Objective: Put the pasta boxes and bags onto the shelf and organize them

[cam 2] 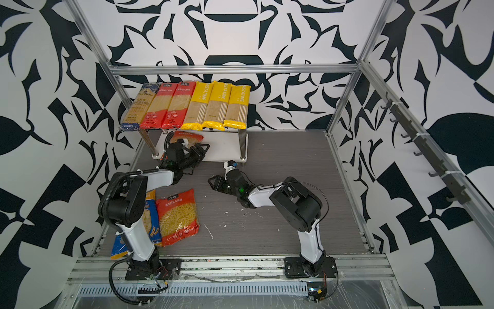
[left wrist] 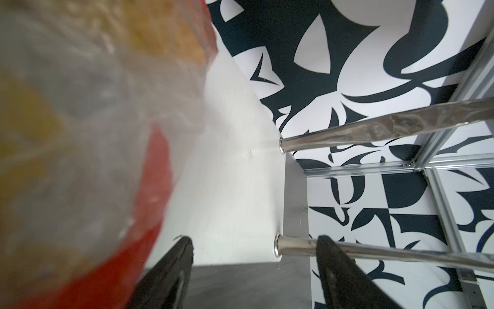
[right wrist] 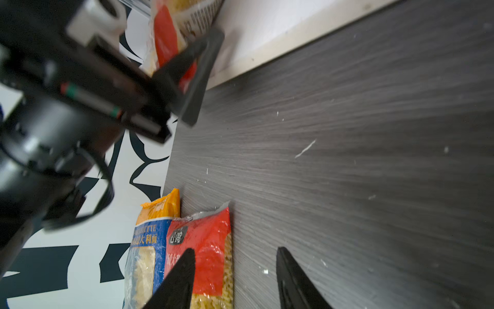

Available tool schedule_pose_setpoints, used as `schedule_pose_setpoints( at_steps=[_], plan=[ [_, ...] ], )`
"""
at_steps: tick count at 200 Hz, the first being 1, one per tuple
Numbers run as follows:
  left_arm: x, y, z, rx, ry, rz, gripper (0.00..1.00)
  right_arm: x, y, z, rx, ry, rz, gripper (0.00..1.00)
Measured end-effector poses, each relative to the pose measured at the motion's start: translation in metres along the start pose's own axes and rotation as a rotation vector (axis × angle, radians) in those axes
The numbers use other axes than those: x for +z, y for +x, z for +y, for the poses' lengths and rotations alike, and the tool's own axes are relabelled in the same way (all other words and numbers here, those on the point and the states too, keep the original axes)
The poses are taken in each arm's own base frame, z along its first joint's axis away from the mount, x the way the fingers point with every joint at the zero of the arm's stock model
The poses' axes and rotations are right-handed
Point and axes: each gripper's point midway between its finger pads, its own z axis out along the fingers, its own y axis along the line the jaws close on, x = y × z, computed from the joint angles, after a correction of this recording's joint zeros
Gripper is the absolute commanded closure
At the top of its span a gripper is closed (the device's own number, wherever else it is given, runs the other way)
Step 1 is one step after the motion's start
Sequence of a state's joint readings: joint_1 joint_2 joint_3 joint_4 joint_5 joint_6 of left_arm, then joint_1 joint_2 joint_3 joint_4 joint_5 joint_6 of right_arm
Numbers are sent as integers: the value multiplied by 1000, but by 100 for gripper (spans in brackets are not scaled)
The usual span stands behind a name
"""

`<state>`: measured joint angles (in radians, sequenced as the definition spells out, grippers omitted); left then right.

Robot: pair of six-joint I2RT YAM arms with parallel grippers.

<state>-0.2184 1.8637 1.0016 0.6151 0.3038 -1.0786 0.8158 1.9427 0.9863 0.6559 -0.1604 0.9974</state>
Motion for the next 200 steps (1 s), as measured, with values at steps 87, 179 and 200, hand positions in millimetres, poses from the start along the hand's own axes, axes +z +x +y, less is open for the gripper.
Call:
schedule_pose_setpoints(
  at_steps=[87, 179, 200],
  plan=[
    [17, -53, 12, -4, -20, -257, 24, -1, 12, 1, 25, -10, 16, 50],
    [-33, -50, -13, 30, -60, -277, 24, 1, 53, 11, -1, -3, 101, 47],
    [-61, -43, -29, 58, -50, -269, 23, 1, 74, 15, -27, 3, 147, 47]
  ],
)
